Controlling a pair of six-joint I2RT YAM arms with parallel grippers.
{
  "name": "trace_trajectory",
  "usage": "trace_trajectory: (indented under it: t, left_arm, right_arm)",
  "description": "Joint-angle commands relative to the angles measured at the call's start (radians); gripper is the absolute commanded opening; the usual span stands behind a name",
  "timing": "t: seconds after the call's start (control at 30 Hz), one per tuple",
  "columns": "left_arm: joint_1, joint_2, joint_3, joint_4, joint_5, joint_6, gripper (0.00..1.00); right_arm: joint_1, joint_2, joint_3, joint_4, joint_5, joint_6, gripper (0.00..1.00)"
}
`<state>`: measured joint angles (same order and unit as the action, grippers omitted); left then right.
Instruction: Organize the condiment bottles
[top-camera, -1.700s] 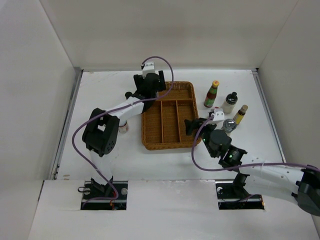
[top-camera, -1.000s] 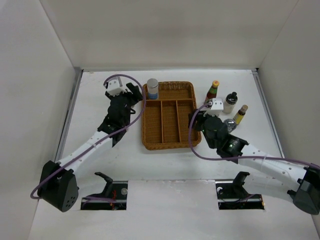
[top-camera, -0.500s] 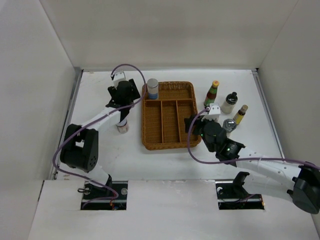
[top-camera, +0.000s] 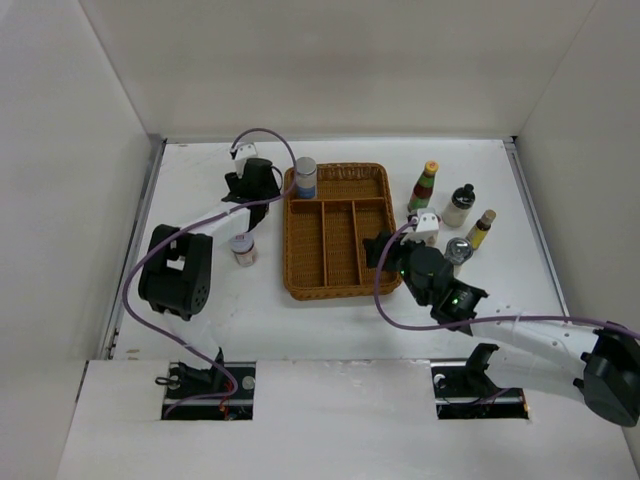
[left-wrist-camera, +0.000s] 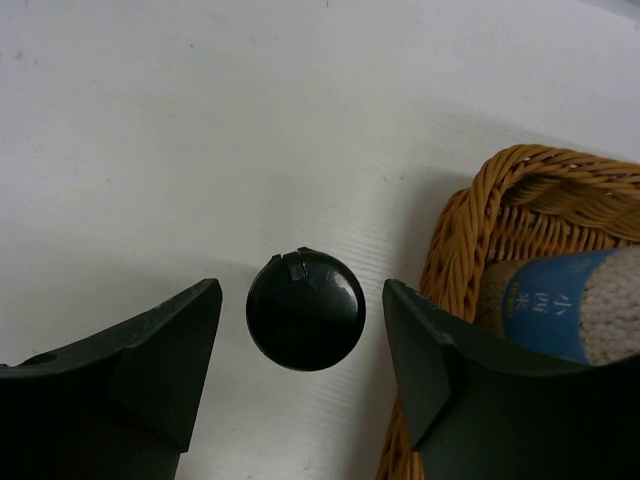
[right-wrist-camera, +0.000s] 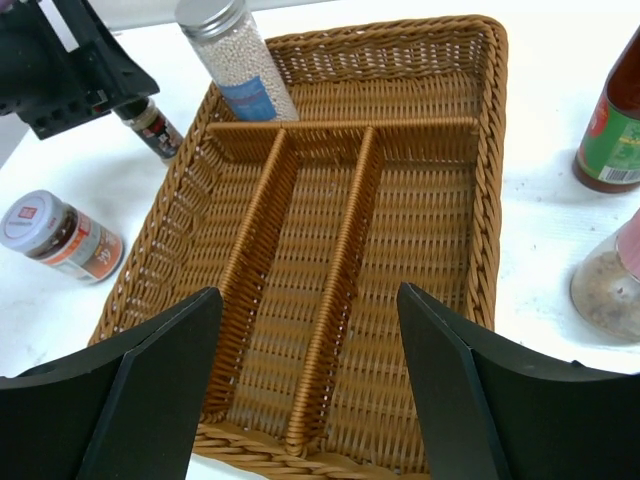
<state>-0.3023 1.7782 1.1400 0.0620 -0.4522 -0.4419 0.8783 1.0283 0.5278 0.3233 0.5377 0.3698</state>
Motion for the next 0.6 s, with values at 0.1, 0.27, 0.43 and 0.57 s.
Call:
trace_trajectory:
  t: [0.1,0.27,0.43,0.57]
  left_arm:
    - [-0.005,0.001,0.03,0.013,-0.029,-0.001,0.49]
    - [-0.021,-0.068,0.024,0.021,-0.075,0.008,0.39]
    - [-0.044,-0.219,-0.008,0.036,-0.092,0.031,0.37]
    - [-0.089,-0.322,-0.035,0.018,-0.082,0.031,0.37]
  right_arm:
    - [0.007,-0.008,-0.006,0.069,-0.019,-0.002,0.77]
    - [0.007,-0.004,-0.008,0.072,-0.019,0.0,0.77]
    - [0.007,-0.011,-0.011,0.074,-0.019,-0.002,0.77]
    - [0.007,-0.03,-0.017,0.074,-0.019,-0.002,0.77]
